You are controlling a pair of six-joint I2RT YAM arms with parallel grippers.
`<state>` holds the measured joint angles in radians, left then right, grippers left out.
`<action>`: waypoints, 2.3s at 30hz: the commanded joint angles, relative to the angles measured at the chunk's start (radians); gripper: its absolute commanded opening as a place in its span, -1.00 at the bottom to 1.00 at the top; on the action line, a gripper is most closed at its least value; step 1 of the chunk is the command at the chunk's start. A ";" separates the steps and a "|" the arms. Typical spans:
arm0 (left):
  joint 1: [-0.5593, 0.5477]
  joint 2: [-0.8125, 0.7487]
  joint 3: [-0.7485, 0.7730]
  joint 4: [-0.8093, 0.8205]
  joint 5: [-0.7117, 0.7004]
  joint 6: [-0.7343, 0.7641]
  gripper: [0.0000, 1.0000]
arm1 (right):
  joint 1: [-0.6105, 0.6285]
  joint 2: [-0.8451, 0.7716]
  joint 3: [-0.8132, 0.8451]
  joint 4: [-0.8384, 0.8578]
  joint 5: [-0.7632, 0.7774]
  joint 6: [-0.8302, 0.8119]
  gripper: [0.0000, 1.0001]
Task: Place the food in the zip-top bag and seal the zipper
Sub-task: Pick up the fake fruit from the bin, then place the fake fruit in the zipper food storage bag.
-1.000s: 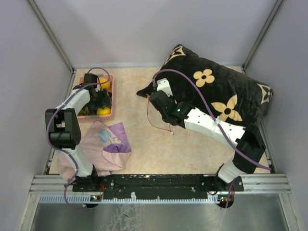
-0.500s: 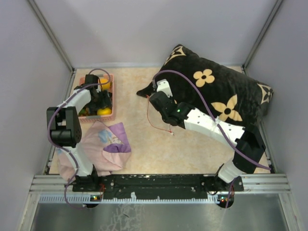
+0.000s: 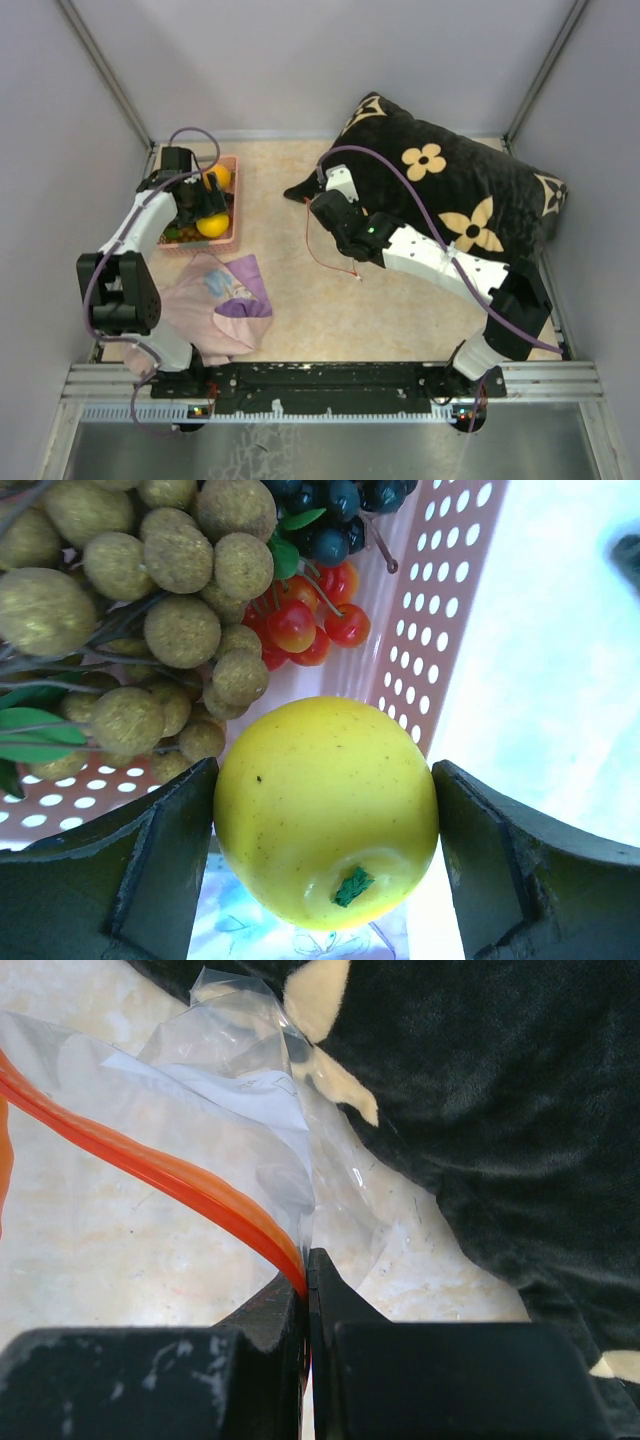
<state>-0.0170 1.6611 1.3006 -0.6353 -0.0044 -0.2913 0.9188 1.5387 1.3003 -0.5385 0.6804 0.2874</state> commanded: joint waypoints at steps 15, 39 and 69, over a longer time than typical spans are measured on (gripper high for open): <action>-0.044 -0.411 -0.168 0.100 0.281 -0.112 -0.01 | -0.001 -0.034 0.071 0.049 -0.035 -0.023 -1.00; -0.428 -0.618 -0.345 0.656 0.429 -0.373 0.01 | 0.019 -0.017 0.155 0.018 -0.116 0.037 -1.00; -0.609 -0.509 -0.382 0.557 0.050 -0.237 0.53 | 0.018 -0.021 0.195 0.024 -0.274 0.114 -1.00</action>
<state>-0.6163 1.1442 0.8726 -0.0528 0.0738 -0.5304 0.9276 1.5387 1.4422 -0.5610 0.4202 0.3878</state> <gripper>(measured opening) 0.865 0.005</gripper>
